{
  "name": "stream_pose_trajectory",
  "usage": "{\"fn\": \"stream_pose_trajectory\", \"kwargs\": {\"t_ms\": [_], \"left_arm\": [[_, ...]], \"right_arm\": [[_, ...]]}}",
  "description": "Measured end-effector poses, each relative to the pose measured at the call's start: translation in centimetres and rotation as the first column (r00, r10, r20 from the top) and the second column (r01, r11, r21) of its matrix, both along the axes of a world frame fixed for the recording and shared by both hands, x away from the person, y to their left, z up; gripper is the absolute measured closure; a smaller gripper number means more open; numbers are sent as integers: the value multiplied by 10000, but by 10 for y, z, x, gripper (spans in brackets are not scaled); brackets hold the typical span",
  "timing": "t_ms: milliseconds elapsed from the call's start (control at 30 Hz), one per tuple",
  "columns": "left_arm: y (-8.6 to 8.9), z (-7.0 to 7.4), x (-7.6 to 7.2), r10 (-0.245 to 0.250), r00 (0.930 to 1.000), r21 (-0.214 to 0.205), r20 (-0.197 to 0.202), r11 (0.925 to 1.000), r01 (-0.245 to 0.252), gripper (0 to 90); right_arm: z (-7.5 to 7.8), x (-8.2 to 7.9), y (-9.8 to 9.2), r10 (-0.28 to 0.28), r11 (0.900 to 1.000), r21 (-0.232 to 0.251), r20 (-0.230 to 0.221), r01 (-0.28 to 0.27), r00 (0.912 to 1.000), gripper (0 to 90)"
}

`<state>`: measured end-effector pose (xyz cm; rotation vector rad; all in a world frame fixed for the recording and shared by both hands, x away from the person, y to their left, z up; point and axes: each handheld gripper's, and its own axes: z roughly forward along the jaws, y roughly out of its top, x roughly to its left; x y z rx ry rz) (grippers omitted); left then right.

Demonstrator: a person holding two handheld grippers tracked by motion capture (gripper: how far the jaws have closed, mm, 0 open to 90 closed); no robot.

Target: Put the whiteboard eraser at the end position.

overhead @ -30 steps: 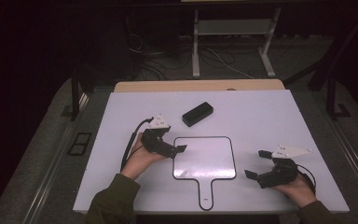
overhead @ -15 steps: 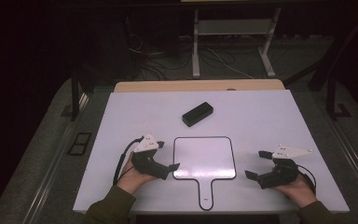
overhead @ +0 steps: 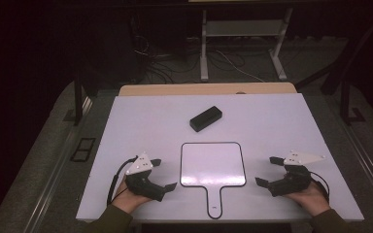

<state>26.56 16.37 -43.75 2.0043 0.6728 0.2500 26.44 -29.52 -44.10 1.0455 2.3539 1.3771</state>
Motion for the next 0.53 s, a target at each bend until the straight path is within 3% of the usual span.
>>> {"fn": "stream_pose_trajectory", "kwargs": {"t_ms": [133,533], "left_arm": [[3,1,0,74,9999,72,98,9999,-75,0],[4,1,1,140,9998,46,-110,9999,-139,0]], "right_arm": [[0,0,0,-15,10000,-17,4,15,10000,0],[-1,0,0,46,10000,-83,17,-46,10000,0]]}}
